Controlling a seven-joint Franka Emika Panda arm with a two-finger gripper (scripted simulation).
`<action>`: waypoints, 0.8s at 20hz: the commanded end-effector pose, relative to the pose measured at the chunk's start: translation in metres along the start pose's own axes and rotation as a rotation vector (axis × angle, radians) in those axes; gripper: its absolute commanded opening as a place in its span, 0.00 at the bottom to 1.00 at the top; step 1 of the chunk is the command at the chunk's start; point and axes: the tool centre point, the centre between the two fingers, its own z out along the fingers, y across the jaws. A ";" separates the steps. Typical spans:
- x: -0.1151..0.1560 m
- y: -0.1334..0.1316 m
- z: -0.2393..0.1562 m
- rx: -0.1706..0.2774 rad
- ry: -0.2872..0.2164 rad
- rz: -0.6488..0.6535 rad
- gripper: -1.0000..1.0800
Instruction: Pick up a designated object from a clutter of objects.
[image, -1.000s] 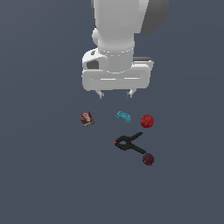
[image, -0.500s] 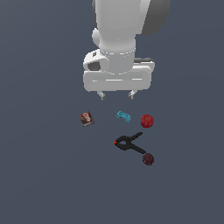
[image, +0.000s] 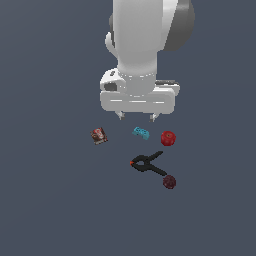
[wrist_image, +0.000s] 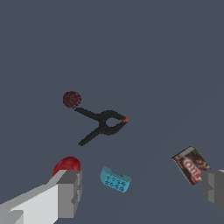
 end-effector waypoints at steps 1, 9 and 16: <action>0.002 -0.004 0.010 0.006 -0.005 0.057 0.96; 0.009 -0.017 0.046 0.021 -0.024 0.269 0.96; 0.013 -0.028 0.078 0.024 -0.038 0.456 0.96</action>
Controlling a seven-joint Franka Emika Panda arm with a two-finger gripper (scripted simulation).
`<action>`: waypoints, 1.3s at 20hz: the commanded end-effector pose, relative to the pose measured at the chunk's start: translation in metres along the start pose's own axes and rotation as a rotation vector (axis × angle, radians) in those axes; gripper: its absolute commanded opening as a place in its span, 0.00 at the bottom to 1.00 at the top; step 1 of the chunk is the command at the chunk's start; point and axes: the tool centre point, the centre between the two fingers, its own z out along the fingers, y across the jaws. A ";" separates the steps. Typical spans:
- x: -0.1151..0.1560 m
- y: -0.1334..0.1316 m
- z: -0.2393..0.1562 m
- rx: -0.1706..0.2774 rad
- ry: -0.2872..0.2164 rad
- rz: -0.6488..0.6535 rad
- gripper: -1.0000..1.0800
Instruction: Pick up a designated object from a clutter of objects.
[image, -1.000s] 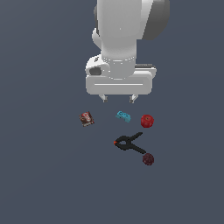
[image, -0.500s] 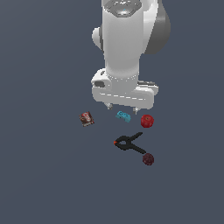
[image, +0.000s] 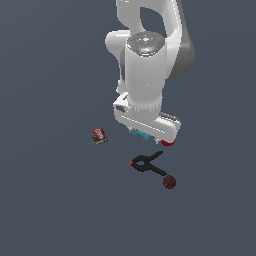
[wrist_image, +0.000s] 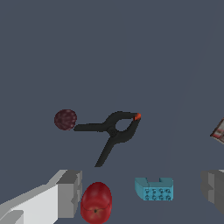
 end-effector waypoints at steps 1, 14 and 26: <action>0.000 -0.004 0.012 0.000 -0.004 0.069 0.96; -0.001 -0.017 0.071 -0.015 -0.008 0.420 0.96; -0.004 -0.023 0.123 -0.038 0.018 0.741 0.96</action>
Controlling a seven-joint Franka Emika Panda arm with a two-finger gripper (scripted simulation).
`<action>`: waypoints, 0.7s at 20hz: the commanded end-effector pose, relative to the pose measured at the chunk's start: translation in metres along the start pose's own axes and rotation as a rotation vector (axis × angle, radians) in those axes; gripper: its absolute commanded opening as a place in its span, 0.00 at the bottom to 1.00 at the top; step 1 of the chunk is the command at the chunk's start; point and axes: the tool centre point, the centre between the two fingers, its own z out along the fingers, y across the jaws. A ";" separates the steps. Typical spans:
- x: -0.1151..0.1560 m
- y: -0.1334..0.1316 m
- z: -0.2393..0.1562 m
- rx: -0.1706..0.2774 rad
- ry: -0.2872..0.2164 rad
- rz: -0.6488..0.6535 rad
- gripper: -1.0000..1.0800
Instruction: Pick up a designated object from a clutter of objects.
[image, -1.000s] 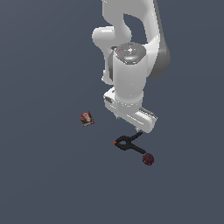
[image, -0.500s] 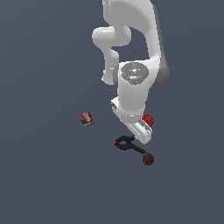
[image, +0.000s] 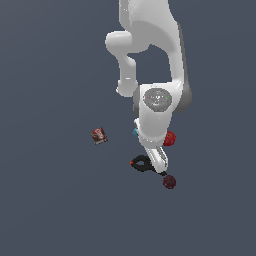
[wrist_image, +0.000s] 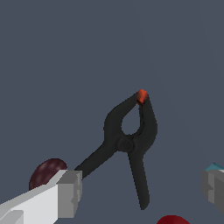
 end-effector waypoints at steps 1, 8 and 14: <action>-0.001 -0.001 0.011 -0.002 0.008 0.068 0.96; -0.003 -0.001 0.035 -0.003 0.032 0.223 0.96; -0.003 -0.001 0.047 -0.001 0.047 0.303 0.96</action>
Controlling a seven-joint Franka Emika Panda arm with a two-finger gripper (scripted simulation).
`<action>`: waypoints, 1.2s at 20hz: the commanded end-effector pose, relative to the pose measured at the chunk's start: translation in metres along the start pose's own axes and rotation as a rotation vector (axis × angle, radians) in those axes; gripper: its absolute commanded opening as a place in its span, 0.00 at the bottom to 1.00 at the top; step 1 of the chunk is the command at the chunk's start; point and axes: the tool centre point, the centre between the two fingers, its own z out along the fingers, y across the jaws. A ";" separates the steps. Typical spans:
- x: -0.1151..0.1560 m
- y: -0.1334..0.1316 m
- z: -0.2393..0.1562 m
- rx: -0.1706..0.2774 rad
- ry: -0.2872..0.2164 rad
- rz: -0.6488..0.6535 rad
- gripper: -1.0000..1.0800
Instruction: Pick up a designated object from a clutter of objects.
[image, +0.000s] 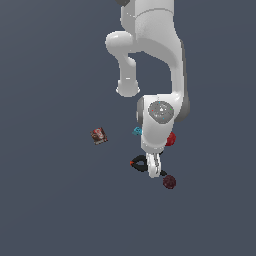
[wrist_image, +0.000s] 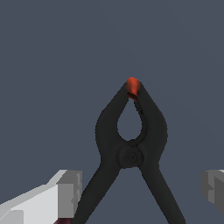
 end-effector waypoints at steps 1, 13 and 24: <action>0.000 0.000 0.004 0.002 0.005 0.028 0.96; 0.000 0.000 0.016 0.002 0.009 0.048 0.96; 0.000 0.000 0.057 0.002 0.009 0.052 0.96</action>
